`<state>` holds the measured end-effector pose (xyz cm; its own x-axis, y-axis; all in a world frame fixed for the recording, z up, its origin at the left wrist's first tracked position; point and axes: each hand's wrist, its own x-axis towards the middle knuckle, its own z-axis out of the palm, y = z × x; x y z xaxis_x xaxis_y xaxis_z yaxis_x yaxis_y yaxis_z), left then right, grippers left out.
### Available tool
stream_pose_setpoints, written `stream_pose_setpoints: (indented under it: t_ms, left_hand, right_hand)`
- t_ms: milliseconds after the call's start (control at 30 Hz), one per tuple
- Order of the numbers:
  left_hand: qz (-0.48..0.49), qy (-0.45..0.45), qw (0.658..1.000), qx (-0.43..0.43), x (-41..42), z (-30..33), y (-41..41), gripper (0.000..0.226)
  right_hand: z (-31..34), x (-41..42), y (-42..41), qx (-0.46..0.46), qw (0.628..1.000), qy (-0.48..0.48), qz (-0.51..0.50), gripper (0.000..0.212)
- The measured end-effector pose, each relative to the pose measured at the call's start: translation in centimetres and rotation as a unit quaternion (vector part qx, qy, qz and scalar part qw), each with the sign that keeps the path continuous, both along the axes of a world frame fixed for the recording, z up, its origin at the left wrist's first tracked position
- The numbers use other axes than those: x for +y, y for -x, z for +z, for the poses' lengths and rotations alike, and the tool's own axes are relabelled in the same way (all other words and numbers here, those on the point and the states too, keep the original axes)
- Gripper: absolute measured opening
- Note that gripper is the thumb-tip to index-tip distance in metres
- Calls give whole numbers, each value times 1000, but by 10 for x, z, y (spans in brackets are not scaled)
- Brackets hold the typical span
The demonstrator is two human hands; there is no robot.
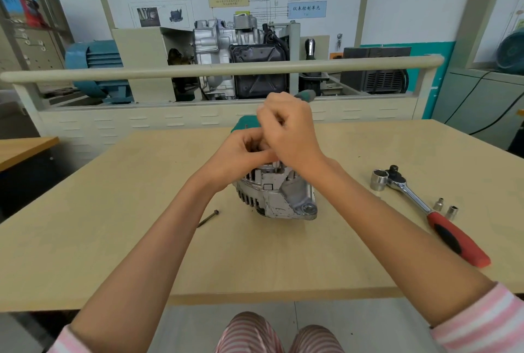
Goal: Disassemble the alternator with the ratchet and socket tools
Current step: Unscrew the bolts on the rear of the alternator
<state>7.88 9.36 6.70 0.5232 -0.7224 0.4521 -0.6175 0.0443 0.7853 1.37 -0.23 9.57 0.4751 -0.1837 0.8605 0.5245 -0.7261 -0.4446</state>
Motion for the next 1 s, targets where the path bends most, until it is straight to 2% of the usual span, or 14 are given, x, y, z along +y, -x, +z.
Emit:
stream_pose_setpoints:
  t_ms: [33, 100, 167, 233, 300, 367, 433, 500, 567, 633, 700, 800, 900, 1000]
  left_hand:
    - [2, 9, 1000, -6, -1, 0, 1, 15]
    - [5, 28, 1000, -13, -2, 0, 2, 31]
    - [4, 35, 999, -10, -3, 1, 4, 30]
    - [9, 29, 999, -12, -3, 0, 3, 24]
    - [2, 15, 1000, -11, -1, 0, 1, 24]
    - [-14, 5, 1000, -3, 0, -1, 1, 20]
    - [-18, 3, 1000, 3, 1, 0, 0, 9]
    - [-17, 10, 1000, 1, -1, -1, 0, 8]
    - [-6, 25, 1000, -2, -2, -3, 1, 21]
    - [11, 40, 999, -5, -3, -3, 3, 35]
    - [11, 39, 999, -11, -3, -2, 5, 40]
    - [0, 40, 999, -3, -3, -2, 5, 47]
    - [2, 21, 1000, 3, -3, -2, 5, 33]
    - [-7, -3, 1000, -4, -2, -1, 5, 20]
  right_hand:
    - [-4, 2, 0, -8, 995, 52, -85, 30]
    - [-11, 10, -2, 6, 939, 167, -302, 36]
    - [-9, 17, -2, 45, 901, 214, -374, 44]
    - [-5, 16, -2, 41, 936, 177, -301, 37]
    - [-2, 9, -1, 16, 982, 87, -164, 31]
    - [1, 1, 0, 6, 999, 17, -39, 36]
    - [2, -3, 1, 5, 999, -28, 31, 41]
    - [2, -4, 3, 6, 999, -24, 21, 39]
    - [-2, 0, 4, 24, 989, 75, -127, 32]
    - [-5, 7, 4, 62, 927, 195, -314, 32]
    - [-5, 11, 6, 81, 897, 246, -357, 34]
    - [1, 9, 7, 98, 928, 212, -291, 30]
    - [5, 6, 5, 83, 962, 165, -202, 33]
    - [6, -2, 2, 67, 996, 47, -29, 34]
